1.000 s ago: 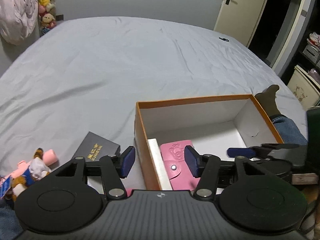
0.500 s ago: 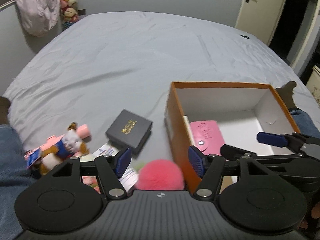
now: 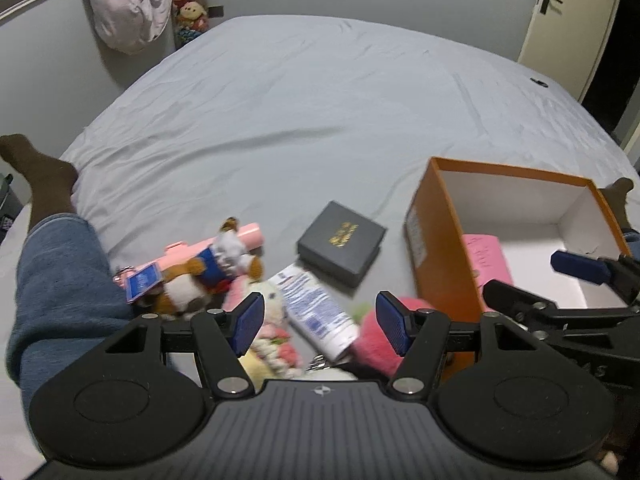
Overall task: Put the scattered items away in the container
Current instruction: 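Withdraw both tools from the shoebox toward the plush toys on the bed, then grasp the crocheted bunny with the left tool while the right tool grasps the white dog plush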
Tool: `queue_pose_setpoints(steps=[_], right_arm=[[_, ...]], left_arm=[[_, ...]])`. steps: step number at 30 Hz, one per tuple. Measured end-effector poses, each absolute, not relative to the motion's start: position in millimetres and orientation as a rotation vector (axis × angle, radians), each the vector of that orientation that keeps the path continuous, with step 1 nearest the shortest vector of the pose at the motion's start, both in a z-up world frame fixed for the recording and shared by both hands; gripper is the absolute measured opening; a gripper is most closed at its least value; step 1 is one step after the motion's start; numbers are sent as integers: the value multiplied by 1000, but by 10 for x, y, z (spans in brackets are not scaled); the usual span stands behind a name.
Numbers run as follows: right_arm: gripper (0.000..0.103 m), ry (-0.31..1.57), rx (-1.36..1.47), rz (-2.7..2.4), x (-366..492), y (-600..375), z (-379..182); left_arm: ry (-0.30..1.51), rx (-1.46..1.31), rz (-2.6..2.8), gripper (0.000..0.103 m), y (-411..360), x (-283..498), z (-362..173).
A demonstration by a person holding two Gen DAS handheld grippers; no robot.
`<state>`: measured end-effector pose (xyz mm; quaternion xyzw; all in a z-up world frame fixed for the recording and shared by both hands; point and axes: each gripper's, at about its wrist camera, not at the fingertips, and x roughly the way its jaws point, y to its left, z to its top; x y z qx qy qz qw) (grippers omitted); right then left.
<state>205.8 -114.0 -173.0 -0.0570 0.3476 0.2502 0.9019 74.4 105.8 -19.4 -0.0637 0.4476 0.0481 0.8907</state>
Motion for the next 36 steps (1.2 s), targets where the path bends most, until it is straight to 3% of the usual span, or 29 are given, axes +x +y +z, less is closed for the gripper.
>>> queue_pose_setpoints(steps=[11, 24, 36], right_arm=[[90, 667, -277, 728, 2079, -720, -1725], [60, 775, -478, 893, 2249, -168, -1967], [60, 842, -546, 879, 2369, 55, -2148]], left_arm=[[973, -106, 139, 71, 1584, 663, -252], [1066, -117, 21, 71, 1683, 942, -540], [1220, -188, 26, 71, 1763, 1299, -966]])
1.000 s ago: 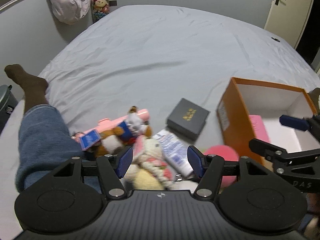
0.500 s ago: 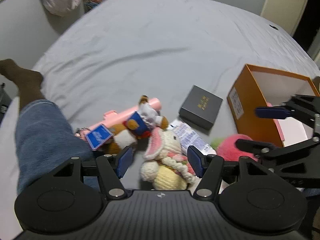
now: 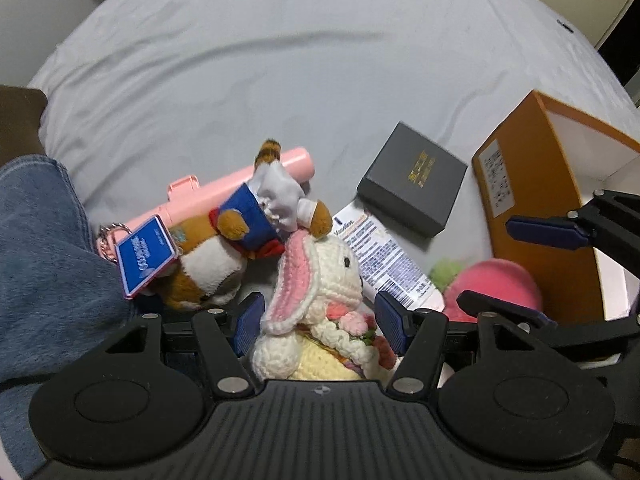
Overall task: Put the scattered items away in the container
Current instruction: 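Grasp the crocheted bunny with the left tool while the right tool grasps the white dog plush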
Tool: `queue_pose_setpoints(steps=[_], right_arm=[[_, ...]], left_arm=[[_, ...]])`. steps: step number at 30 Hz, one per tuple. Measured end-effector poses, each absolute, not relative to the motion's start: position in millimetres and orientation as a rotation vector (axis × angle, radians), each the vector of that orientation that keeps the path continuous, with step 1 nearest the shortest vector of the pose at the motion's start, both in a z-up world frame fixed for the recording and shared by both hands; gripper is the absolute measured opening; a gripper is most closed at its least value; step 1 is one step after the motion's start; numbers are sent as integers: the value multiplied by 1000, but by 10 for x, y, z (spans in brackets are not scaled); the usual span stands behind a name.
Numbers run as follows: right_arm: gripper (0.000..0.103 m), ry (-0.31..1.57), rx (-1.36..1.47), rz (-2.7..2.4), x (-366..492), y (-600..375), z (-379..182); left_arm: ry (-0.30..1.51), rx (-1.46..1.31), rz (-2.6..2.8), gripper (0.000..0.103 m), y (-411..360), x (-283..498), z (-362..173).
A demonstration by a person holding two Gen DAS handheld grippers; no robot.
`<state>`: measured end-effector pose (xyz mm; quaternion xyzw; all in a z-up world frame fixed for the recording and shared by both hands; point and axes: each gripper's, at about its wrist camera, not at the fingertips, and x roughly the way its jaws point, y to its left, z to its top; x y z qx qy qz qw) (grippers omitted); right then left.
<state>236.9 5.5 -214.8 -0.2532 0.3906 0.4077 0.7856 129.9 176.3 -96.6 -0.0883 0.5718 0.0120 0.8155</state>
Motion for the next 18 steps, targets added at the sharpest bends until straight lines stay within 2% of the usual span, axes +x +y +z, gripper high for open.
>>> queue_pose_setpoints(steps=[4, 15, 18], right_arm=[[61, 864, -551, 878, 2397, 86, -2203], [62, 874, -550, 879, 2379, 146, -2258], [62, 876, -524, 879, 2360, 116, -2237]], left_arm=[[1257, -217, 30, 71, 1781, 1364, -1101], [1240, -226, 35, 45, 1759, 1364, -1154], [1217, -242, 46, 43, 1793, 1271, -1070]])
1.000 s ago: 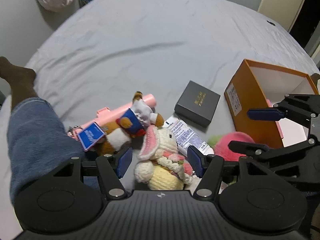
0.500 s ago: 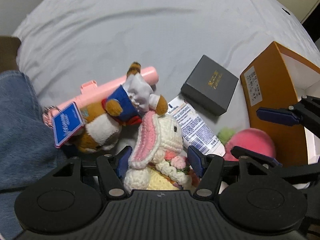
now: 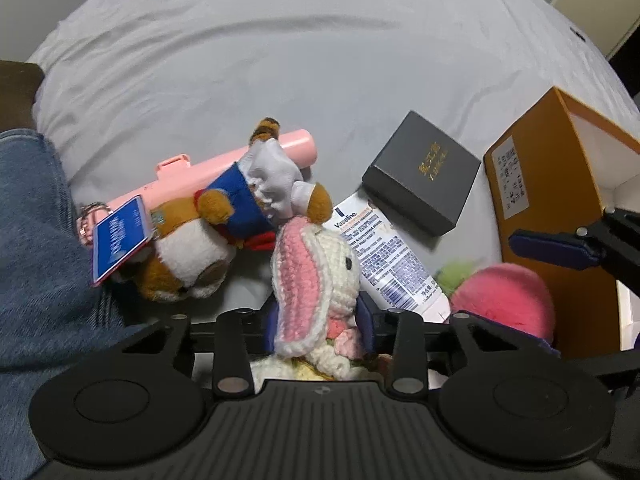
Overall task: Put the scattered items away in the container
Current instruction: 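Grasp the crocheted bunny with the left tool while the right tool grasps the white dog plush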
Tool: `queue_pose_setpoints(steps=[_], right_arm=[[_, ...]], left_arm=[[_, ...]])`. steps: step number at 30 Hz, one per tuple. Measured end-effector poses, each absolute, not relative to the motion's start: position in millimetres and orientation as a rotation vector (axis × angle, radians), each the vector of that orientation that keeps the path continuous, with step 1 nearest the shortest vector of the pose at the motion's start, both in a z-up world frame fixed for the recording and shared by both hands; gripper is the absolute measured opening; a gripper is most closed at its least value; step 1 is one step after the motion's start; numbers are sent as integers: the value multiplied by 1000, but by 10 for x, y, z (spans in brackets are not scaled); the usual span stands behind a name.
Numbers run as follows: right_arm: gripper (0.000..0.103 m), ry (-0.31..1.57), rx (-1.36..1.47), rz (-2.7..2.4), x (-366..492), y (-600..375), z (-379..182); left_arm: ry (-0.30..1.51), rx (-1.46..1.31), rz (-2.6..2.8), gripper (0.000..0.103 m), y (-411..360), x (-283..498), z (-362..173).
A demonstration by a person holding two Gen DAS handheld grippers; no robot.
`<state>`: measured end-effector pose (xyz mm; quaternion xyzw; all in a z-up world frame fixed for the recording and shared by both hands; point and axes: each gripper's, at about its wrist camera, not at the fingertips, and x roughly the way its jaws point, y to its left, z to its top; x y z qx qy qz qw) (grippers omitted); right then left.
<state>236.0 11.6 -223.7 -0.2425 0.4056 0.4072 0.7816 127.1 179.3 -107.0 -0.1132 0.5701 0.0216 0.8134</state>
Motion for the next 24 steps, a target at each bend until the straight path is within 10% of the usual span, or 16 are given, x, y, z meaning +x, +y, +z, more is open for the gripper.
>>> queue_pose_setpoints(steps=[24], right_arm=[[51, 1131, -250, 932, 1893, -61, -2274]], left_arm=[[1153, -120, -31, 39, 1598, 682, -281]])
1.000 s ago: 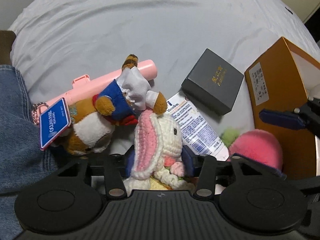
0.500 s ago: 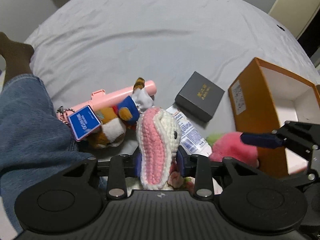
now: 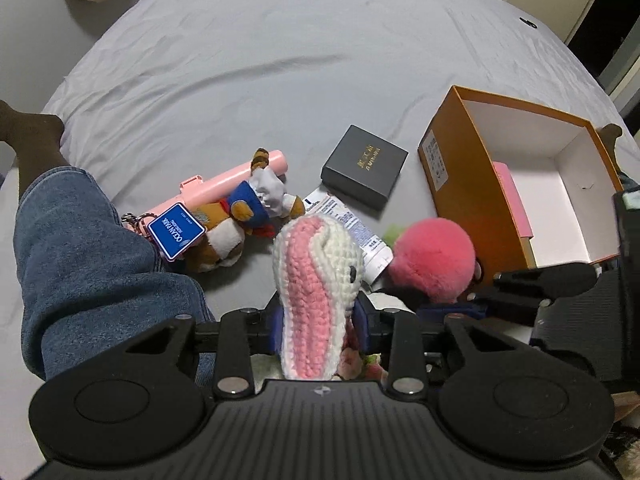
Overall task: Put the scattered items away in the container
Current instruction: 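Grasp the crocheted bunny with the left tool while the right tool grasps the white dog plush, then lift and carry the bunny and dog plush over the shoebox with both tools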
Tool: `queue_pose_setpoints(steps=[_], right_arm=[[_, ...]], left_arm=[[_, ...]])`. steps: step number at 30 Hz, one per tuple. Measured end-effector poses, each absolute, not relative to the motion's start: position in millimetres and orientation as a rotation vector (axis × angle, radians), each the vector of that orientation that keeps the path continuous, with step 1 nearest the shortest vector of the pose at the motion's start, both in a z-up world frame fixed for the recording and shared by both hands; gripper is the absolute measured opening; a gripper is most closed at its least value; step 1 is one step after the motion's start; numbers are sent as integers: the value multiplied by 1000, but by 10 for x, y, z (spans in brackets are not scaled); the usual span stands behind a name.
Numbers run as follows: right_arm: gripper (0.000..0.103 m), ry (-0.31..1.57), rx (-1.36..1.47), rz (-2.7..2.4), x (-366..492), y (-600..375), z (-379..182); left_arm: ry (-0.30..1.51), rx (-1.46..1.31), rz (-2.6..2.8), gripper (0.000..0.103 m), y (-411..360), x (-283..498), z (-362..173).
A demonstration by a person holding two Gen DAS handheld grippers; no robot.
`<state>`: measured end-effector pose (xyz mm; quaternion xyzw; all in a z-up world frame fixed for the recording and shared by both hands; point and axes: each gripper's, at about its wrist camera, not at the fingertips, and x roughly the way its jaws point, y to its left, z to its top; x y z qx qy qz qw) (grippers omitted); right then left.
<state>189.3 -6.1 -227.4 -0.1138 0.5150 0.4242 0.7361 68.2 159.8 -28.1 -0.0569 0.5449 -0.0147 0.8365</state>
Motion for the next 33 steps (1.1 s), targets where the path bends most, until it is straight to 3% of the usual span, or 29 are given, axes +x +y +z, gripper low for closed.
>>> queue_pose_setpoints(steps=[5, 17, 25, 28, 33], right_arm=[[53, 1173, -251, 870, 1847, -16, -2422], [75, 1161, -267, 867, 1894, 64, -2644], [77, 1125, -262, 877, 1890, 59, -2777], [74, 1197, -187, 884, 1946, 9, -2877], [71, 1119, -230, 928, 1825, -35, -2694]], left_arm=[[1147, -116, -27, 40, 1619, 660, -319], [1169, -89, -25, 41, 1569, 733, -372], [1173, -75, 5, 41, 1539, 758, -390], [1168, -69, 17, 41, 1517, 737, -380], [1150, -73, 6, 41, 1495, 703, -267]])
